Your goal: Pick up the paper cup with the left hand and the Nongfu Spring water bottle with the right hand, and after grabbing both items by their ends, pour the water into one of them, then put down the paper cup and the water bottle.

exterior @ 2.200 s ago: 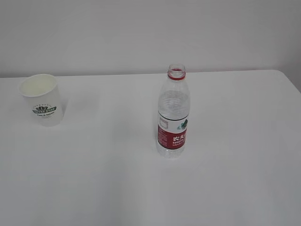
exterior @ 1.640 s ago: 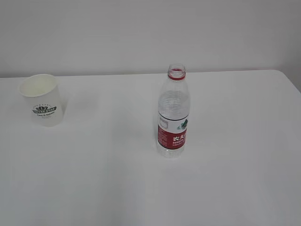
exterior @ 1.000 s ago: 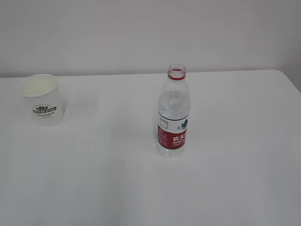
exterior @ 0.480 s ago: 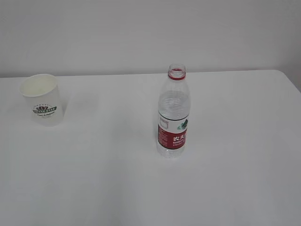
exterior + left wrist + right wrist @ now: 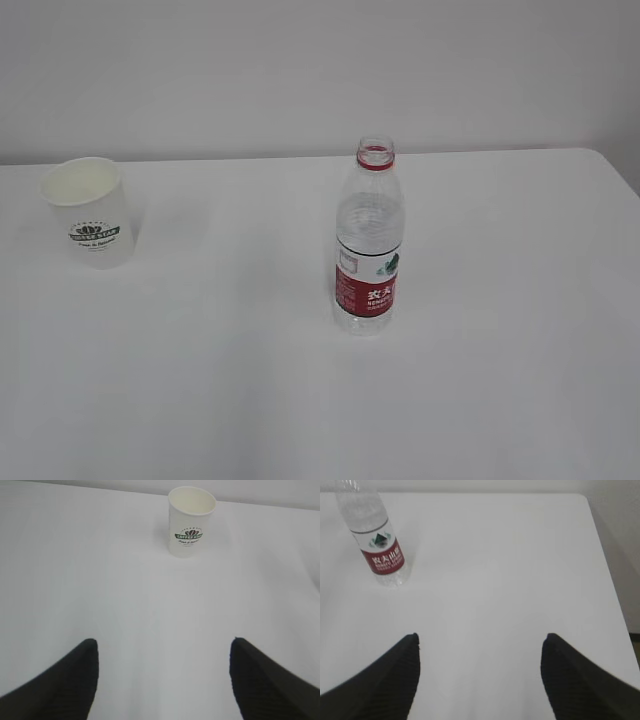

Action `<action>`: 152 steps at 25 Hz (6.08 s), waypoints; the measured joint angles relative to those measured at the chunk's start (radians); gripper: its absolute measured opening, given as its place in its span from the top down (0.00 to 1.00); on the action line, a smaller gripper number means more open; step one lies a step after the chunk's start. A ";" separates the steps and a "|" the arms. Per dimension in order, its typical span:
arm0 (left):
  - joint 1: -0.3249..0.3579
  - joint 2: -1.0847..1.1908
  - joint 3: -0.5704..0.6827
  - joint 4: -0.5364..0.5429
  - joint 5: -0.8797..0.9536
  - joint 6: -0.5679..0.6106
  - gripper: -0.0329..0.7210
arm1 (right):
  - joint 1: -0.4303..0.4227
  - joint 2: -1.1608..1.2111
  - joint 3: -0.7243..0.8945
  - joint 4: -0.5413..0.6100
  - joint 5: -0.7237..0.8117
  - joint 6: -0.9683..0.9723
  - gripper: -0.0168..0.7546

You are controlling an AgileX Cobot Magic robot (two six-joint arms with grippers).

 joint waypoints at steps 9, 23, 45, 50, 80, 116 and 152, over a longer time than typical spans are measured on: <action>0.000 0.044 -0.049 -0.053 -0.142 0.000 0.22 | 0.000 0.011 -0.015 0.121 -0.288 0.000 0.24; 0.000 0.378 -0.086 -0.013 -0.570 0.057 0.24 | 0.000 0.282 -0.017 0.194 -0.619 -0.152 0.24; -0.174 0.828 -0.087 -0.040 -0.952 0.062 0.26 | 0.000 0.482 -0.017 0.348 -0.948 -0.420 0.24; -0.229 0.946 -0.087 -0.042 -1.004 0.062 0.27 | 0.002 0.525 -0.017 0.350 -0.948 -0.464 0.24; -0.327 1.163 0.192 0.021 -1.612 0.062 0.30 | 0.291 1.238 0.035 0.242 -1.454 -0.274 0.26; -0.327 1.368 0.310 0.093 -1.949 -0.003 0.31 | 0.291 1.645 0.301 -0.172 -2.211 0.015 0.31; -0.327 1.452 0.310 0.051 -2.061 0.052 0.33 | 0.291 2.002 0.001 -0.176 -2.237 0.011 0.11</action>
